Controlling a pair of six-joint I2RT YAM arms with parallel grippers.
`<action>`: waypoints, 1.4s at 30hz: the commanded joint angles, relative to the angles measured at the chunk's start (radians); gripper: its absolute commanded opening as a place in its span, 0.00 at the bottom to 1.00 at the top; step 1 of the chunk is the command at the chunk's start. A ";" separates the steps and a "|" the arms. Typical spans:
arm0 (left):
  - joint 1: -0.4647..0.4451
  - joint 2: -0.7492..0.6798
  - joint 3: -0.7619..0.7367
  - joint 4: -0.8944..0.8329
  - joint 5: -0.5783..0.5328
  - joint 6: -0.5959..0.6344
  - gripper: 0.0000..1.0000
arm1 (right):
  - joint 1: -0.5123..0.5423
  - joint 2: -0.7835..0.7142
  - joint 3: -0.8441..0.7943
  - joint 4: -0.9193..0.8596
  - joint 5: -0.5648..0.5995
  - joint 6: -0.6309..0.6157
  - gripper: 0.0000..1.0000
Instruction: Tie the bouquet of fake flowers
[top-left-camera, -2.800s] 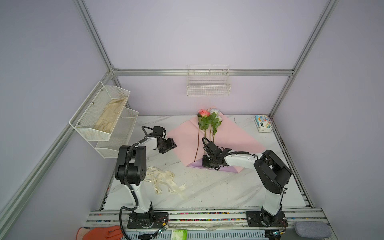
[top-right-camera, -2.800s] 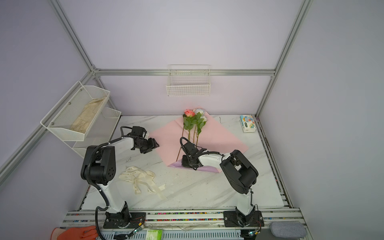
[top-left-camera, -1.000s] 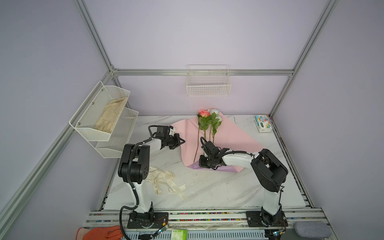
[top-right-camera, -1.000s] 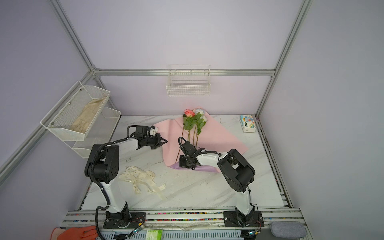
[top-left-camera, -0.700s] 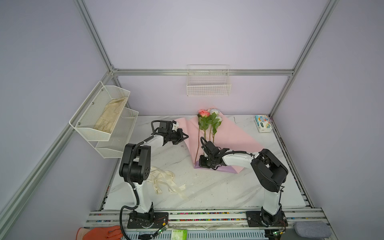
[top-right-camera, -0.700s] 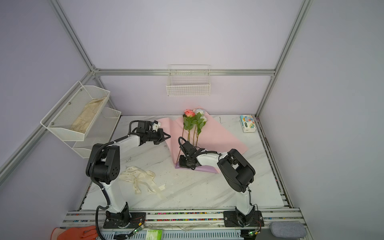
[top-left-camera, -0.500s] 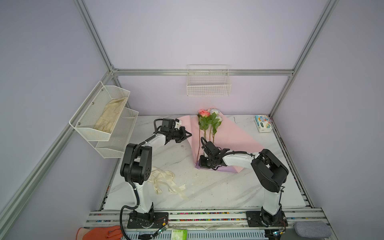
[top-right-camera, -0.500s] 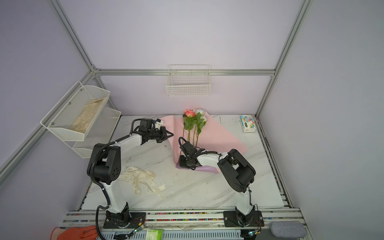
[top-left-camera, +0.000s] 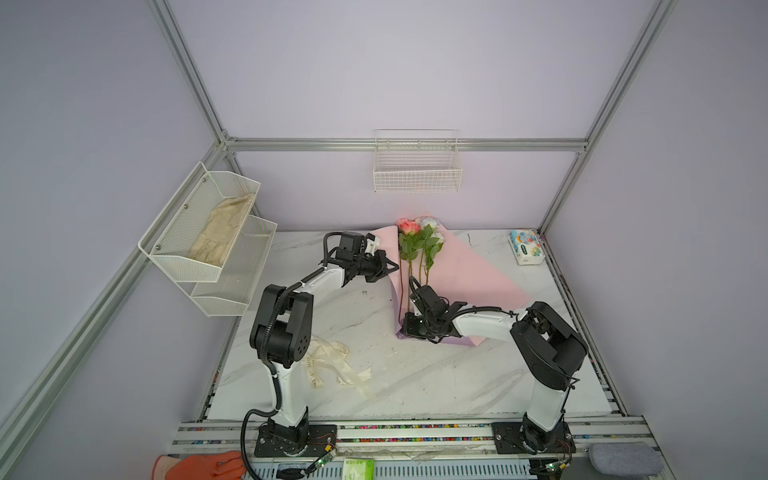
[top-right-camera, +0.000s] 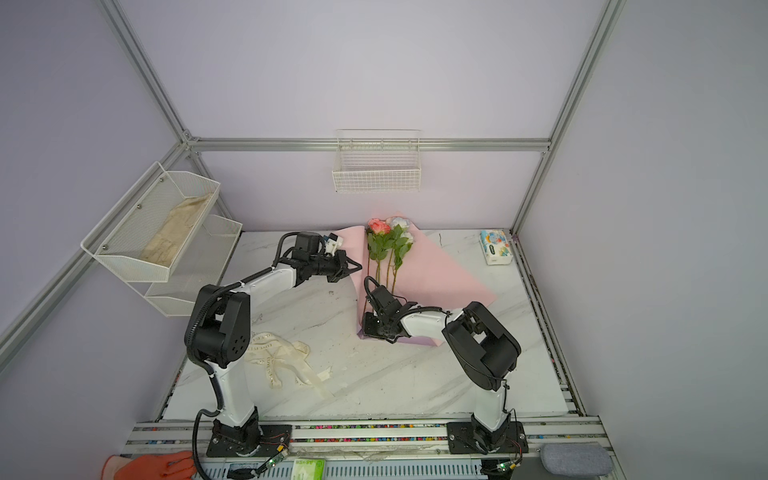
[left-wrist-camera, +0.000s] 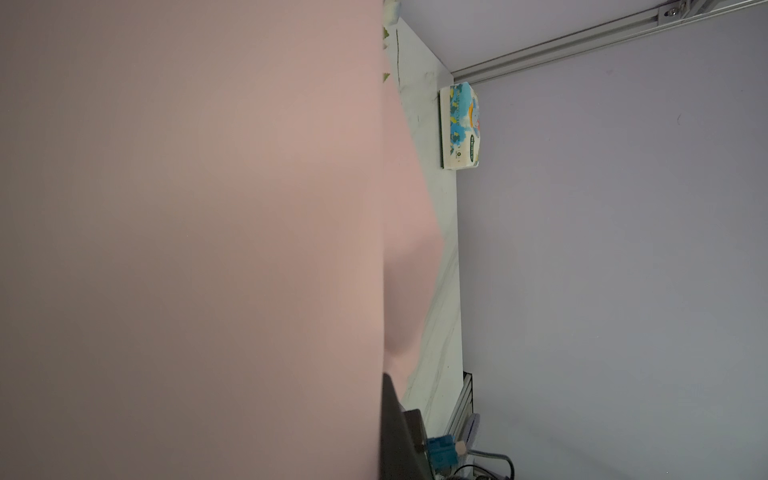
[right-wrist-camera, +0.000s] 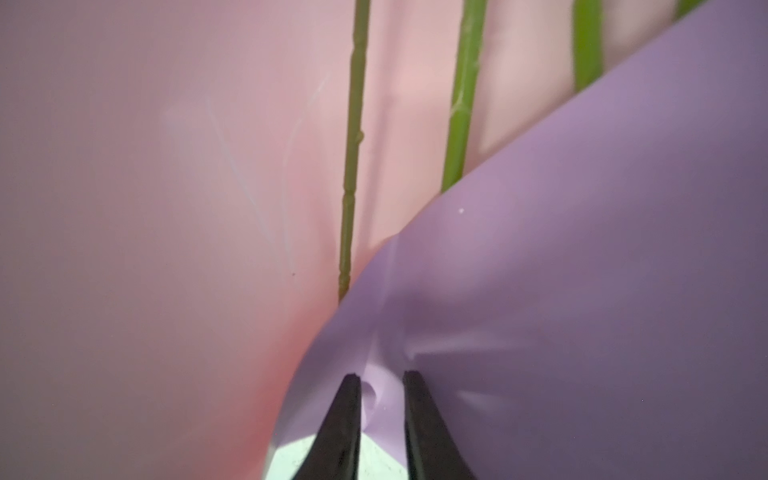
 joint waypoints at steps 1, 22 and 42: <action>-0.014 0.030 0.107 -0.014 -0.009 -0.009 0.00 | -0.014 -0.107 -0.034 0.028 0.022 0.057 0.28; -0.070 0.120 0.206 -0.068 -0.033 -0.014 0.00 | -0.028 -0.103 0.006 0.195 0.133 0.082 0.63; -0.079 0.110 0.213 -0.108 -0.016 0.020 0.22 | -0.056 -0.028 0.003 0.225 0.152 0.123 0.01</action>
